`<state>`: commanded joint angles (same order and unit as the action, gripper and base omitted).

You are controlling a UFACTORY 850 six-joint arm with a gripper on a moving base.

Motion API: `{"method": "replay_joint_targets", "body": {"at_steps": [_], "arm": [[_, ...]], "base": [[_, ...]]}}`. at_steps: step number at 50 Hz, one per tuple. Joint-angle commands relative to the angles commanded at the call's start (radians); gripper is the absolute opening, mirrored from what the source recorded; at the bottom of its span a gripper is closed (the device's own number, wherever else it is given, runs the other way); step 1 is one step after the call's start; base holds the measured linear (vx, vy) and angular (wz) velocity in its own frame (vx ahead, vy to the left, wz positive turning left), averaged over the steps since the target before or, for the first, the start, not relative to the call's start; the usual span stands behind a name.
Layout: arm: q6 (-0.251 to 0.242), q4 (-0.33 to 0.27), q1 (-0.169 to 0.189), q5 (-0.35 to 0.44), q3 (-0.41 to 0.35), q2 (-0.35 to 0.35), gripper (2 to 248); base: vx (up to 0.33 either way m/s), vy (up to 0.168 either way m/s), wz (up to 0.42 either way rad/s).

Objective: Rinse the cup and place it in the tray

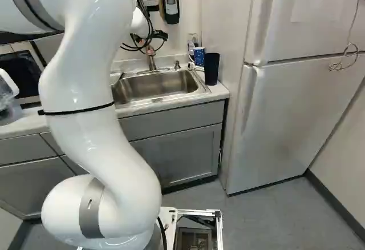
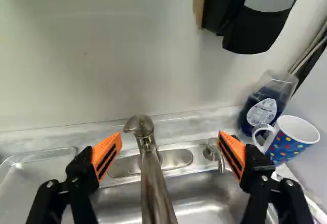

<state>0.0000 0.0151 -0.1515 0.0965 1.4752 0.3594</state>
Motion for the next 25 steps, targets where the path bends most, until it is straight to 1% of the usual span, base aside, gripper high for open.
{"method": "replay_joint_targets", "body": {"at_steps": [14,25], "arm": [[0.000,0.015,-0.002,-0.056,0.057,0.048,247],[0.000,0.038,0.000,-0.080,0.099,0.083,247]], "base": [[0.000,0.000,0.000],[0.000,0.000,0.000]]}}
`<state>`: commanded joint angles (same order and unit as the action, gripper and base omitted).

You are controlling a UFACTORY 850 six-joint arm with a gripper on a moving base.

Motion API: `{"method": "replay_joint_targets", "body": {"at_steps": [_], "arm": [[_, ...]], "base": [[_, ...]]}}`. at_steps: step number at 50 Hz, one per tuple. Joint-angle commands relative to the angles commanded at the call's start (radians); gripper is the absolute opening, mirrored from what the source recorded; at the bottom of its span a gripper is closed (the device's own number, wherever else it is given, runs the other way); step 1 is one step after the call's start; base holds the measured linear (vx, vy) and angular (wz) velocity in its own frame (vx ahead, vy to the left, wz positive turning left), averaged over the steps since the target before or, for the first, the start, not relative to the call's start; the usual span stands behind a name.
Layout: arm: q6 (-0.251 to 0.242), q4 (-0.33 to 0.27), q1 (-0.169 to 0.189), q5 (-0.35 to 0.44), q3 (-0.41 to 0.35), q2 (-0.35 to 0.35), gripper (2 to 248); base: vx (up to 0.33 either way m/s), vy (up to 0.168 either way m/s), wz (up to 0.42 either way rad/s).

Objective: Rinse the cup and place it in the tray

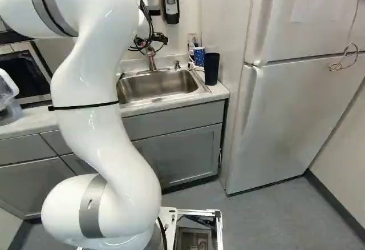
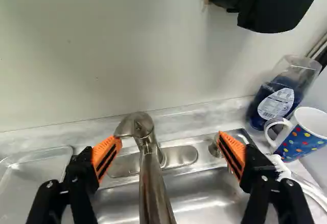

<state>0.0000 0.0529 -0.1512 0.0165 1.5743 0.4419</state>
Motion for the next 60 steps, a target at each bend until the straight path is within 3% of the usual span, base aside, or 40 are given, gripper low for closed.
{"method": "replay_joint_targets", "body": {"at_steps": [24,60], "arm": [[0.000,0.013,0.017,-0.001,0.070,0.057,247],[0.000,0.013,0.017,0.003,0.073,0.059,247]], "base": [[0.000,0.000,0.000],[0.000,0.000,0.000]]}}
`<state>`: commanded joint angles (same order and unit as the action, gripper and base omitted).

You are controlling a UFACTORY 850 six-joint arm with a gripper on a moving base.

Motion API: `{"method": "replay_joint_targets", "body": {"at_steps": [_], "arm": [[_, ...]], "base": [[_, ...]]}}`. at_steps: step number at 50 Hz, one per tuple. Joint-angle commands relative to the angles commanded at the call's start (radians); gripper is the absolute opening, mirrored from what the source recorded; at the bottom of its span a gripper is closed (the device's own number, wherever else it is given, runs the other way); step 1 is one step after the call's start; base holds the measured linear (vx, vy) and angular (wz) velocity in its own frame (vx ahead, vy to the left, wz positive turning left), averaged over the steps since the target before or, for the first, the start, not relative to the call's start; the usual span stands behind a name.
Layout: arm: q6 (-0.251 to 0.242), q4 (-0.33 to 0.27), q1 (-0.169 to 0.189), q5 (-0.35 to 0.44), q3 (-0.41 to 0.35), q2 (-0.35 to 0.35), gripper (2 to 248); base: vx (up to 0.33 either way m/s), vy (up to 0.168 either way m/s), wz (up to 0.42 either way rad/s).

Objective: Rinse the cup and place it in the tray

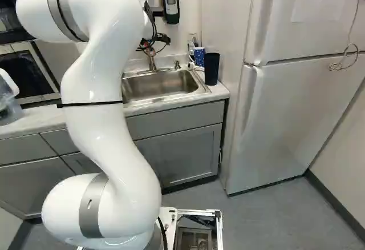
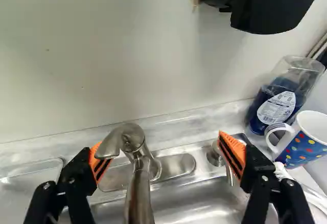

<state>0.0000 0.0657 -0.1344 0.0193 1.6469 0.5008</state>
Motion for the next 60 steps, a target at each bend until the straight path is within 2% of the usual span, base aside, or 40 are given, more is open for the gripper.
{"method": "replay_joint_targets", "body": {"at_steps": [33,53,60], "arm": [[0.000,0.000,0.002,0.027,-0.017,-0.014,247],[0.000,0.000,0.007,0.027,-0.118,-0.097,247],[0.000,0.000,0.017,0.028,-0.125,-0.102,247]], "base": [[0.000,0.000,0.000],[0.000,0.000,0.000],[0.000,0.000,0.000]]}}
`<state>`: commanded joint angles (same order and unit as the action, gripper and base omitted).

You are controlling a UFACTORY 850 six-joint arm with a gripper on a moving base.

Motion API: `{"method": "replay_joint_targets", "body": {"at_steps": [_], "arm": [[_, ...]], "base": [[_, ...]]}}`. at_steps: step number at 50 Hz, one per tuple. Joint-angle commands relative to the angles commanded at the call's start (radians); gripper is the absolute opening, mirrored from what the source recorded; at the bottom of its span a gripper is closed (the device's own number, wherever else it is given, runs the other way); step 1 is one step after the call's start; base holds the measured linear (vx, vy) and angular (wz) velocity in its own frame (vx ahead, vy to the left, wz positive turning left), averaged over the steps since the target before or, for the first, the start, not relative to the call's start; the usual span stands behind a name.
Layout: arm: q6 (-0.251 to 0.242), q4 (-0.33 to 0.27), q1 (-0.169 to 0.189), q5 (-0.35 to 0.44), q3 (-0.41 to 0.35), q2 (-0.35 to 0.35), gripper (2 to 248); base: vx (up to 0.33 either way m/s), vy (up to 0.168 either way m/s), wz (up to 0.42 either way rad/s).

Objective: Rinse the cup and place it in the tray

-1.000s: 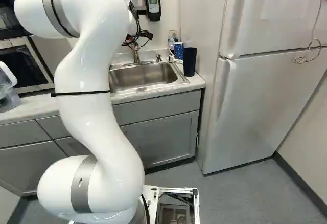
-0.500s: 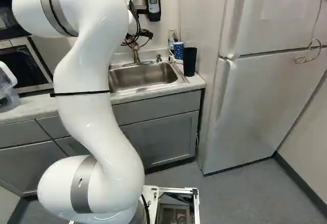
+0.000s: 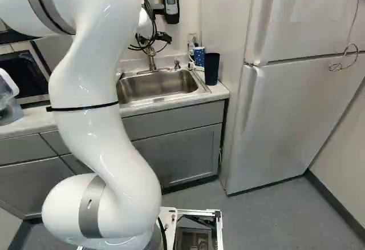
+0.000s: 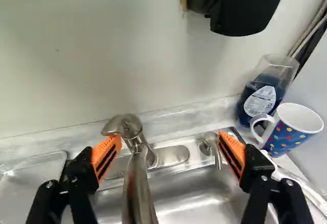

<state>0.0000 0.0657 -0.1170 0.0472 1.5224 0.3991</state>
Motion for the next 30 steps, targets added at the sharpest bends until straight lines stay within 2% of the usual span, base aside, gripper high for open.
{"method": "replay_joint_targets", "body": {"at_steps": [30], "arm": [[0.000,0.000,0.000,0.076,0.000,0.000,247]], "base": [[0.000,0.000,0.000]]}}
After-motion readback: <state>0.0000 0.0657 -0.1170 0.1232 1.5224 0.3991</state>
